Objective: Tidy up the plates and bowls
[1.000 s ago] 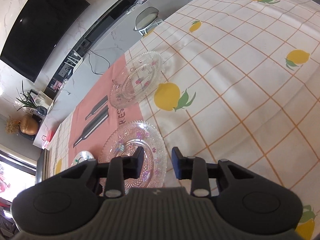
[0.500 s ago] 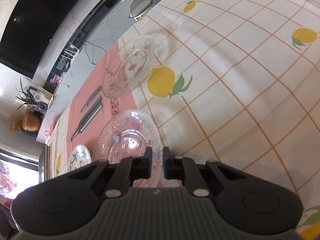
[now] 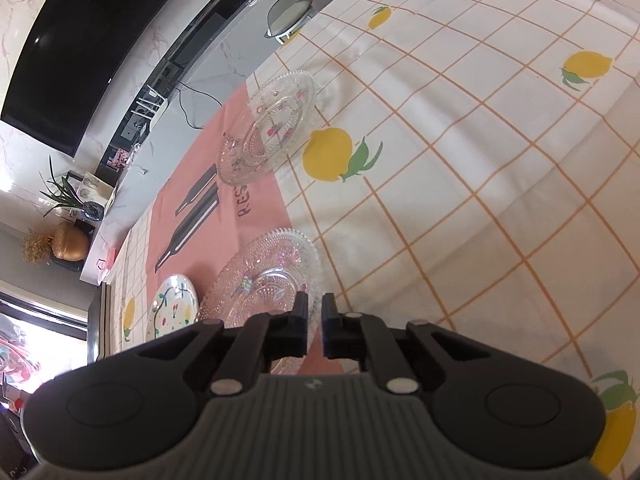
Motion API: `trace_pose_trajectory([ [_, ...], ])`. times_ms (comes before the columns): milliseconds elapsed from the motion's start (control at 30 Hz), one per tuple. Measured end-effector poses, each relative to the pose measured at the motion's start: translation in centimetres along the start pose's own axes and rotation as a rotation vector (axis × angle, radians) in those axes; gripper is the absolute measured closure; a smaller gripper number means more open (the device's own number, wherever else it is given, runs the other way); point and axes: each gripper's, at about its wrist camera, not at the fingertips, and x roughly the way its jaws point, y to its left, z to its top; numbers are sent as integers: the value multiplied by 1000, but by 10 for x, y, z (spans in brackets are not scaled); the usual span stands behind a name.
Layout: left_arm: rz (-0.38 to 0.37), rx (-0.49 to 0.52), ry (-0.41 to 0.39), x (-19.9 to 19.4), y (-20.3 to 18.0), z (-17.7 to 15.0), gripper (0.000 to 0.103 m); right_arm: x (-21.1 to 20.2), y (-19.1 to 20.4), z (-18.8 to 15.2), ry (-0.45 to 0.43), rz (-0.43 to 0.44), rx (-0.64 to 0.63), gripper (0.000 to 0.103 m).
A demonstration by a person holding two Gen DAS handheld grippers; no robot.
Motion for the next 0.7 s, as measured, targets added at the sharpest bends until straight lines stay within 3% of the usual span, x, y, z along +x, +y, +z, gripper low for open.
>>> trace_pose_trajectory([
  [700, 7, -67, 33, -55, 29, -46, 90, -38, 22, -50, 101, -117, -146, 97],
])
